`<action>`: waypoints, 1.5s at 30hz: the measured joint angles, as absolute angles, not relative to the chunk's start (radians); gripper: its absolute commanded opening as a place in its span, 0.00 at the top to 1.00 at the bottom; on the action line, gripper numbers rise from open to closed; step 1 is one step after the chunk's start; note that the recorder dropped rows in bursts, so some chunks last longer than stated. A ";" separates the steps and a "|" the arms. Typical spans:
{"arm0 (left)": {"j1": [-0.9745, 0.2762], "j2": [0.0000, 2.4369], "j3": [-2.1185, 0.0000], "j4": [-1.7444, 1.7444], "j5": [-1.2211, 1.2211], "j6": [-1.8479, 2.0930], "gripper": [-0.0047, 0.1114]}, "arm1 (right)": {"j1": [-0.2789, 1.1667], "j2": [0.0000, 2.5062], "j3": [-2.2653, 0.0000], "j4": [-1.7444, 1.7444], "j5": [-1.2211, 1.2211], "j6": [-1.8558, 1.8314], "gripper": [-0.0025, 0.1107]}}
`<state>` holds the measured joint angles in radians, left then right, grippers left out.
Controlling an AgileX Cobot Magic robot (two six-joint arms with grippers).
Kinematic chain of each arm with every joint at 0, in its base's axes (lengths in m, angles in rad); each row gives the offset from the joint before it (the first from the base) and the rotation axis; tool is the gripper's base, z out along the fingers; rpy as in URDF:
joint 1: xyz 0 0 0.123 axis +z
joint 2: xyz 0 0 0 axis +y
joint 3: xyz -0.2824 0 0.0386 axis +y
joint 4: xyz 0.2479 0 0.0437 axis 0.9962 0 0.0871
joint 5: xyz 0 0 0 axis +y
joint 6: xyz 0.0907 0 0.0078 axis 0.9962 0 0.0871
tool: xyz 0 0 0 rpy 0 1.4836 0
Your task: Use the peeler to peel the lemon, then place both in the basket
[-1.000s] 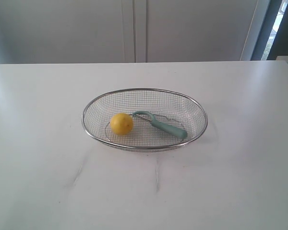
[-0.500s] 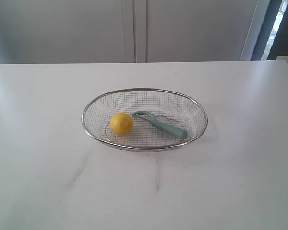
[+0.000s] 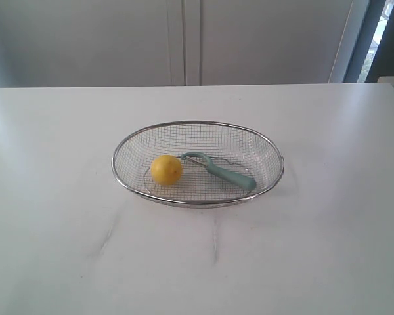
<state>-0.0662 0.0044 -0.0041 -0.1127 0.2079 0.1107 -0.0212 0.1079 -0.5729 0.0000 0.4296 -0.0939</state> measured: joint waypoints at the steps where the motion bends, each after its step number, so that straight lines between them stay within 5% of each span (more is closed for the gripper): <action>1: -0.066 0.004 -0.004 -0.113 0.208 0.111 0.96 | -0.023 0.108 -0.543 0.000 0.410 -0.094 0.98; 20: -0.066 0.004 -0.004 -0.113 0.208 0.111 0.96 | -0.023 0.110 -0.022 0.000 0.335 -0.094 0.98; 45: -0.066 0.004 -0.004 -0.113 0.206 0.111 0.96 | -0.023 0.006 -0.005 0.000 0.328 -0.008 0.98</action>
<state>-0.0662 0.0044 -0.0041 -0.1127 0.2064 0.1107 -0.0230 0.0059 -0.0046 0.0000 0.3284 -0.0075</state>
